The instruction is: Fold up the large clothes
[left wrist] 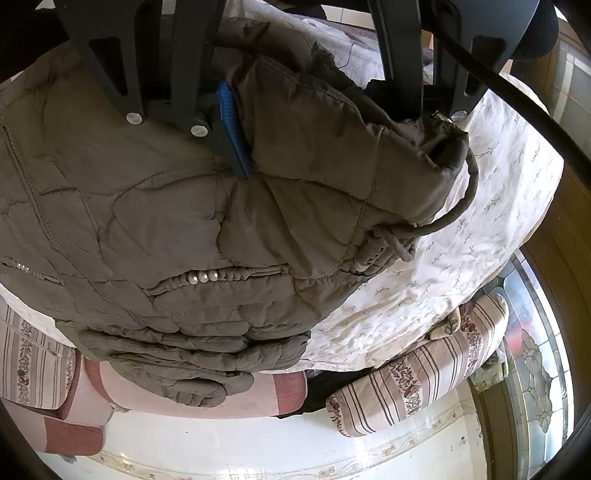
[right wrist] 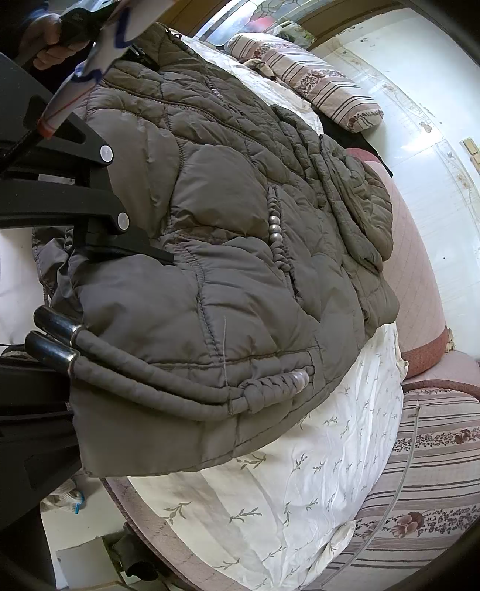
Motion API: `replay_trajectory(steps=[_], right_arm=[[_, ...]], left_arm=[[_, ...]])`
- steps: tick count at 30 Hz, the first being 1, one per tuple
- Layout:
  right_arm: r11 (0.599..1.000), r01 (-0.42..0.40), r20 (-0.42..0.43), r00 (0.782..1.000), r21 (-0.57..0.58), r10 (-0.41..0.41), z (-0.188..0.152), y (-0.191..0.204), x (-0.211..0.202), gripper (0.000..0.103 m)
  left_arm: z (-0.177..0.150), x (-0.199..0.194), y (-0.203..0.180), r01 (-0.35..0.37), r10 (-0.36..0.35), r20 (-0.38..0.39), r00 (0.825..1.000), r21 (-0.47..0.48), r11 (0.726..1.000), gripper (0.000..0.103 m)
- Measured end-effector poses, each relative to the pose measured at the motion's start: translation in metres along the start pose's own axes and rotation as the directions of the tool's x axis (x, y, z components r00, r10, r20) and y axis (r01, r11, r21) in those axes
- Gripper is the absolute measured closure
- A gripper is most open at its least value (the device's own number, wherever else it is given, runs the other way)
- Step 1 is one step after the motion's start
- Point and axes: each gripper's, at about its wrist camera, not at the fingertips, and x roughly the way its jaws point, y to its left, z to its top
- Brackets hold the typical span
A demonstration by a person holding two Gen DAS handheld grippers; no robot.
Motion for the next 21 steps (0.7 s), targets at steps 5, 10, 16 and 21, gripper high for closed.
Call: replay_trajectory(steps=[5, 10, 16, 21], right_arm=[[1.0, 0.0, 0.005, 1.0, -0.004, 0.0, 0.0, 0.001, -0.001, 0.071], [1.0, -0.012, 0.027, 1.0, -0.014, 0.012, 0.002, 0.002, -0.007, 0.077], [0.999, -0.021, 0.085, 0.996, -0.041, 0.024, 0.004, 0.007, -0.021, 0.082], [0.998, -0.037, 0.118, 0.992, -0.041, 0.042, 0.006, 0.006, -0.034, 0.084]], left_arm=[[0.0, 0.0, -0.001, -0.002, 0.002, 0.003, 1.0, 0.003, 1.0, 0.055], [0.002, -0.005, -0.002, 0.0, 0.0, 0.026, 1.0, 0.011, 1.0, 0.067], [0.004, -0.015, -0.005, 0.013, -0.015, 0.07, 0.997, 0.033, 0.999, 0.079], [0.005, -0.022, -0.003, 0.032, -0.034, 0.089, 0.995, 0.029, 0.999, 0.081]])
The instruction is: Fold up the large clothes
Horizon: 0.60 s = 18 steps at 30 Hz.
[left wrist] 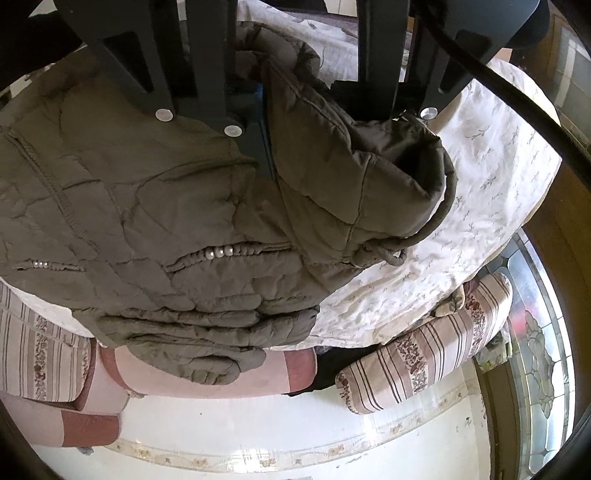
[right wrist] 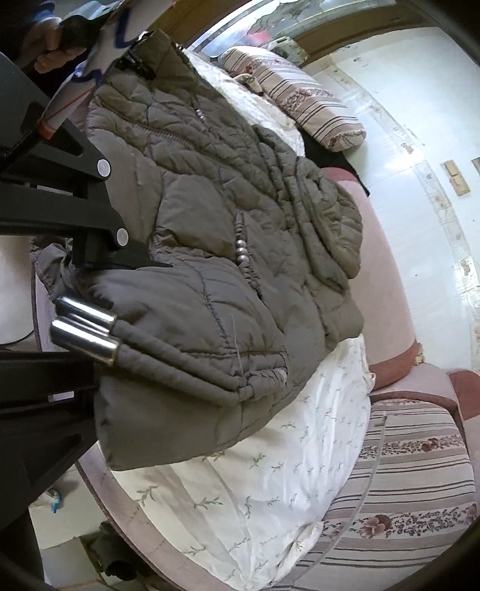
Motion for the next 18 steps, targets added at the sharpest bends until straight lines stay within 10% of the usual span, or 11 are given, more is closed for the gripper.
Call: replay_trajectory(steps=[18], right_arm=[[0.998, -0.064, 0.082, 0.994, -0.013, 0.065, 0.02, -0.005, -0.054, 0.087]], left_arm=[[0.012, -0.047, 0.012, 0.056, -0.055, 0.051, 0.997, -0.02, 0.998, 0.082]])
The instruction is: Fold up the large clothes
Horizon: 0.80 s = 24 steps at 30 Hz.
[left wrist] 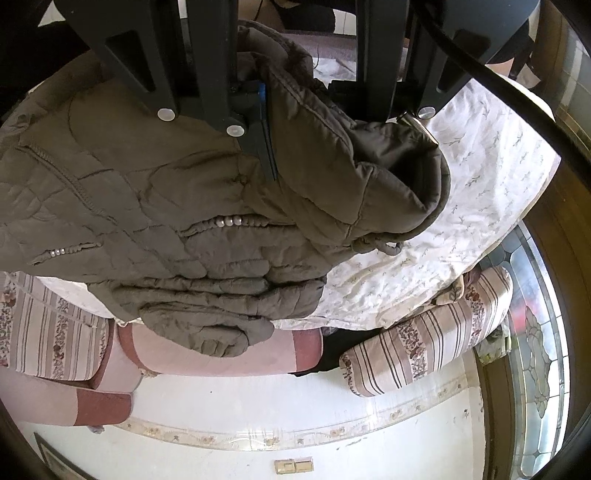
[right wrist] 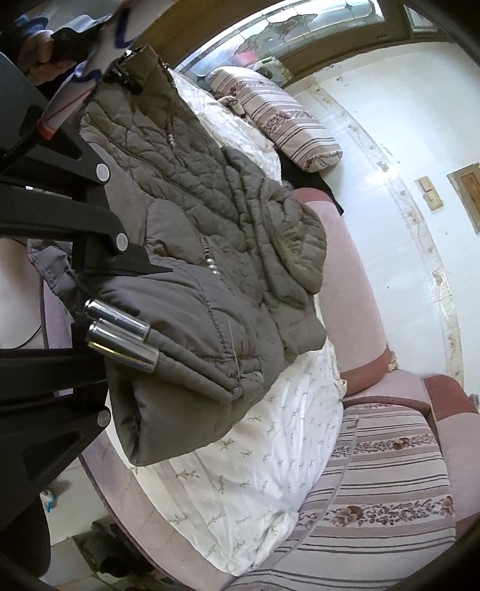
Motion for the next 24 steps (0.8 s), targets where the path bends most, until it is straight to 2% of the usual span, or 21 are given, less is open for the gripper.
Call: replay_trajectory(steps=[8, 15, 21, 24], right_arm=[[0.999, -0.035, 0.039, 0.999, -0.021, 0.036, 0.021, -0.004, -0.027, 0.088], [0.996, -0.09, 0.094, 0.991, -0.017, 0.091, 0.052, -0.002, -0.047, 0.088], [0.993, -0.117, 0.143, 0.983, -0.023, 0.119, 0.097, 0.004, -0.046, 0.088], [0.991, -0.133, 0.163, 0.978, -0.008, 0.133, 0.13, 0.006, -0.038, 0.088]], left_arm=[[0.029, -0.029, 0.01, 0.021, -0.021, 0.069, 0.997, -0.004, 1.0, 0.082], [0.075, -0.035, 0.026, 0.069, -0.066, 0.07, 0.995, -0.047, 0.996, 0.082], [0.134, -0.029, 0.031, 0.104, -0.095, 0.106, 0.99, -0.08, 0.991, 0.081], [0.171, -0.018, 0.031, 0.118, -0.107, 0.119, 0.987, -0.084, 0.989, 0.079]])
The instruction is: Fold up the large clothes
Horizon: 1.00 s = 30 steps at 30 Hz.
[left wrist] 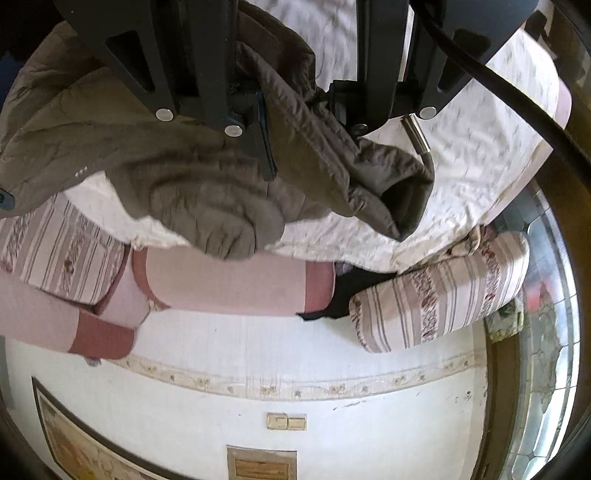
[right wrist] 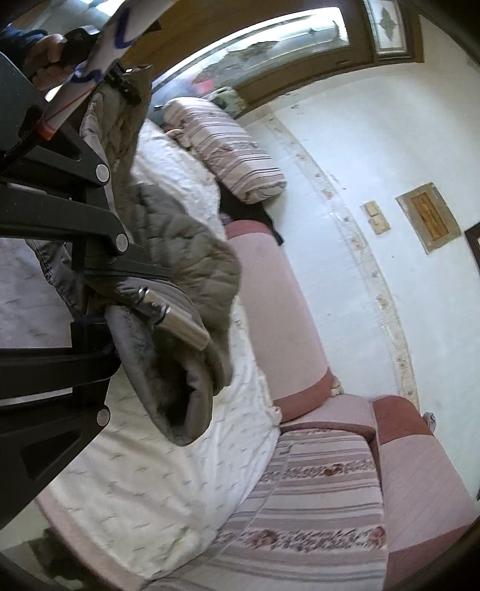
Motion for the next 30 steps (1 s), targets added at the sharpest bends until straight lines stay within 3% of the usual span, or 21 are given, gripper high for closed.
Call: replay_trajectory(steps=[7, 8, 10, 13, 17, 19, 23, 26, 28, 30], right_arm=[[0.999, 0.024, 0.03, 0.999, 0.028, -0.024, 0.084, 0.002, 0.073, 0.088], [0.999, 0.027, 0.027, 0.999, 0.038, -0.028, 0.096, 0.002, 0.088, 0.088], [0.998, 0.048, 0.023, 0.999, 0.04, -0.049, 0.115, 0.001, 0.117, 0.088], [0.994, 0.087, 0.003, 0.996, 0.068, -0.087, 0.142, -0.006, 0.173, 0.088], [0.982, 0.158, -0.055, 0.987, 0.101, -0.153, 0.161, -0.022, 0.254, 0.088], [0.975, 0.192, -0.084, 0.98, 0.11, -0.183, 0.161, -0.032, 0.285, 0.088], [0.948, 0.249, -0.167, 0.961, 0.196, -0.218, 0.15, -0.067, 0.351, 0.085], [0.939, 0.224, -0.219, 0.961, 0.261, -0.169, 0.139, -0.089, 0.376, 0.065], [0.933, 0.163, -0.19, 0.976, 0.322, -0.105, 0.137, -0.097, 0.37, 0.054], [0.939, 0.105, -0.147, 0.987, 0.327, -0.059, 0.139, -0.097, 0.352, 0.05]], left_arm=[[0.091, 0.076, -0.007, 0.004, -0.004, -0.003, 1.0, -0.044, 0.999, 0.07], [0.106, 0.093, -0.006, 0.008, -0.01, -0.023, 1.0, -0.071, 0.997, 0.067], [0.128, 0.117, -0.002, 0.013, -0.017, -0.035, 0.999, -0.114, 0.993, 0.052], [0.156, 0.138, 0.012, -0.02, 0.02, -0.005, 1.0, -0.14, 0.99, 0.028], [0.173, 0.144, 0.03, -0.116, 0.124, 0.065, 0.99, -0.113, 0.987, 0.027], [0.172, 0.149, 0.037, -0.137, 0.145, 0.068, 0.987, -0.115, 0.984, 0.027], [0.149, 0.176, 0.024, -0.1, 0.101, 0.021, 0.995, -0.064, 0.993, 0.027], [0.12, 0.206, 0.0, -0.036, 0.035, -0.056, 0.998, -0.013, 0.999, 0.027], [0.098, 0.223, -0.02, 0.005, -0.003, -0.093, 0.996, 0.028, 1.0, 0.027], [0.077, 0.241, -0.04, 0.038, -0.029, -0.123, 0.992, 0.072, 0.997, 0.027]])
